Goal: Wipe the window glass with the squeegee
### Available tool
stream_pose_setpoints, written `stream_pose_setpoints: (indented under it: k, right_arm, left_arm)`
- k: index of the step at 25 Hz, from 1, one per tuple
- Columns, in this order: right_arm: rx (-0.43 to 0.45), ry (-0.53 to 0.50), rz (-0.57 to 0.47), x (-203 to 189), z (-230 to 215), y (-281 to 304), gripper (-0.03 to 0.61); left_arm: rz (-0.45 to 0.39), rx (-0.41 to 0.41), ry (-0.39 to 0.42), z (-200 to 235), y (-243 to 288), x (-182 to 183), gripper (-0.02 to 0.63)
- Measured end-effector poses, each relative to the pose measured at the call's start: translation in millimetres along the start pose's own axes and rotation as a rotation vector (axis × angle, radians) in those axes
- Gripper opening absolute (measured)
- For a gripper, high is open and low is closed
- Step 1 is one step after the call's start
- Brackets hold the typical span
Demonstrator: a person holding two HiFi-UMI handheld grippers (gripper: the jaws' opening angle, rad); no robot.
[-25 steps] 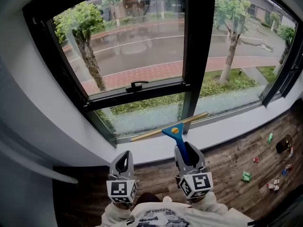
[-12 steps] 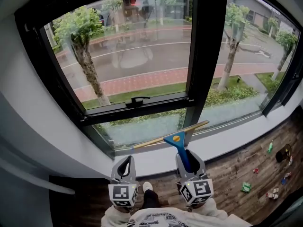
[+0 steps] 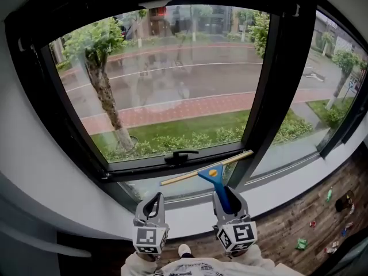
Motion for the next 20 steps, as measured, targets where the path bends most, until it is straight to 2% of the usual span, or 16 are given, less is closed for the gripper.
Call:
stream_pose_setpoints:
  k: [4,9,15,20]
  right_arm:
    - [-0.015,-0.002,-0.014,1,-3,44,0.146]
    - [-0.030,-0.024,-0.028,11,-10,76,0.146]
    - [-0.033,-0.050,-0.085,36,-30,105,0.146]
    - [-0.025,-0.070,-0.168,73,-55,128,0.146]
  left_arm:
    - [0.002,-0.016,-0.005,29,36,3,0.002]
    - [-0.012,-0.043,-0.030,41,70,14,0.000]
    - [-0.036,-0.042,-0.032,38,114,43,0.000]
    - [-0.103,-0.061,-0.019,29,144,92,0.000]
Point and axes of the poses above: the fingertips, and each gripper's own axes: y forward along the fingers, z to its left, x out of its top, the point moved 10 cm from there along -y, backward along the fingers, and after that the axes turned 15 degrees about x, right-handed, at the moved point
